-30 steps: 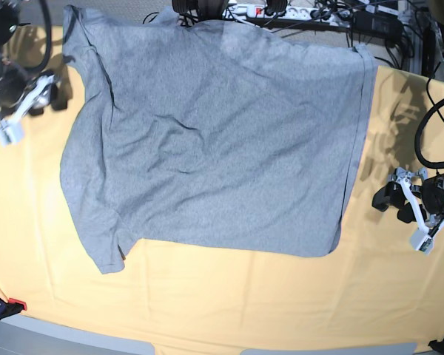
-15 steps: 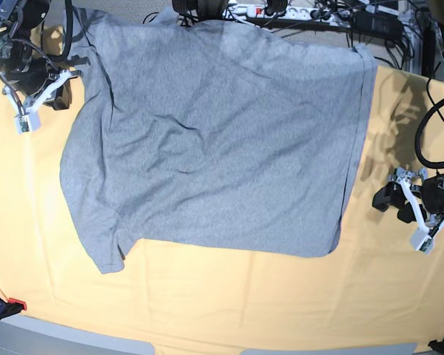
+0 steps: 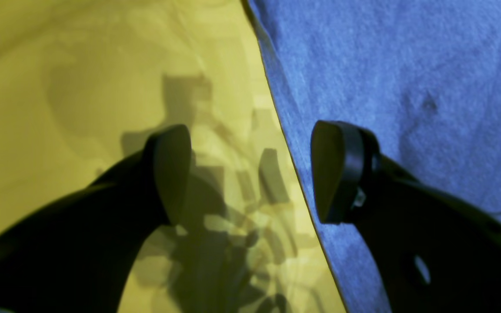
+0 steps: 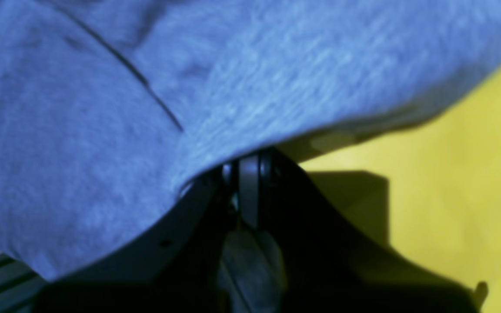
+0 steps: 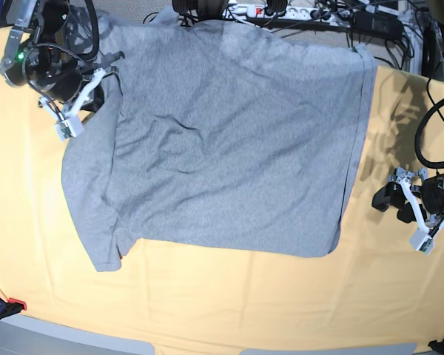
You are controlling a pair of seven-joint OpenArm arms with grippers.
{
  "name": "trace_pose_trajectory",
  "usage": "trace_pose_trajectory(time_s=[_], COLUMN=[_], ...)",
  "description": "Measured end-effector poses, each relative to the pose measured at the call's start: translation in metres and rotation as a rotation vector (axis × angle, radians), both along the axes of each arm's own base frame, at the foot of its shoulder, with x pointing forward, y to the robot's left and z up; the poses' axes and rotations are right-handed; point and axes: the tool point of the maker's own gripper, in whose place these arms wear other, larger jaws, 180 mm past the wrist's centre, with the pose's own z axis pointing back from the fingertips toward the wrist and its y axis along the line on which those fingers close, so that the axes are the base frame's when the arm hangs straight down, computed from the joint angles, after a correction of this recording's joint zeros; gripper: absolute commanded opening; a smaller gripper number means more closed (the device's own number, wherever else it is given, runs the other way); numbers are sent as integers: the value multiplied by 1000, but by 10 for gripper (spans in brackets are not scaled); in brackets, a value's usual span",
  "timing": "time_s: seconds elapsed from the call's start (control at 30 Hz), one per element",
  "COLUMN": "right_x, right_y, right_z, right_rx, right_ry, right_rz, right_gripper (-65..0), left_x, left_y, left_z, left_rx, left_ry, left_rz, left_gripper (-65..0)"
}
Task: Layout the t-shirt on the table in an organized manner, then fold the t-shirt properly
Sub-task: 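Grasp the shirt edge with the right gripper and tug it outward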
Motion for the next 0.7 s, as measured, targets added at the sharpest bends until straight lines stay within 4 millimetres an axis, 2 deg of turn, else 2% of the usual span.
trace_pose_trajectory(time_s=[0.07, 0.3, 0.47, 0.63, 0.7], right_x=[3, 8, 8, 8, 5], right_y=[5, 37, 52, 59, 56], right_z=[2, 37, 52, 59, 55], right_rx=[0, 115, 224, 278, 254], right_ry=[-4, -109, -145, -163, -136], right_rz=[20, 134, 156, 166, 178], right_gripper=[-650, -650, -649, -335, -293], left_x=[0, 0, 0, 0, 0], left_y=[0, 0, -2, -2, -2], left_z=[0, 0, 1, 1, 1], left_rx=[-1, 0, -11, -11, -11], left_ry=[0, 0, -1, -1, -1], left_rz=[0, 0, -3, -3, -3], left_gripper=[-217, -217, -218, -217, -217])
